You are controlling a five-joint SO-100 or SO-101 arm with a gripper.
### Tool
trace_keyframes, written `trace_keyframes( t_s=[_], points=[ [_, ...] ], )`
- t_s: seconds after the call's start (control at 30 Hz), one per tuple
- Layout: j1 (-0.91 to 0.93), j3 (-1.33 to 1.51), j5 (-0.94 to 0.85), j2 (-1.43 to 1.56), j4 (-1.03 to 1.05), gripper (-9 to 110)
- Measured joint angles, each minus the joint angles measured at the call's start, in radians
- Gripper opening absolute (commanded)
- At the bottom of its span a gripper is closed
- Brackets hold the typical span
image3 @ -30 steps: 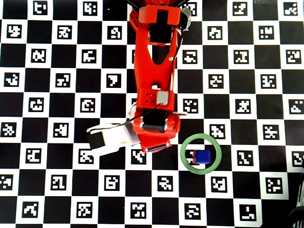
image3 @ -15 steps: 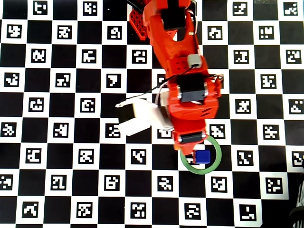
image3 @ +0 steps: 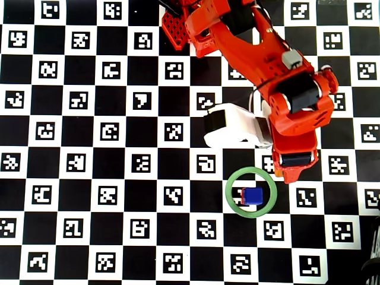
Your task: Grab the red cube then put it in the green circle then put the blue cube on top and finally the orange cube on top
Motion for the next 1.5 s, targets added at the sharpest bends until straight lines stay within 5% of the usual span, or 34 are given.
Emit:
trace_keyframes(
  t_s=[1.5],
  points=[
    [0.117, -0.094, -0.135, -0.273, -0.107, 1]
  ],
)
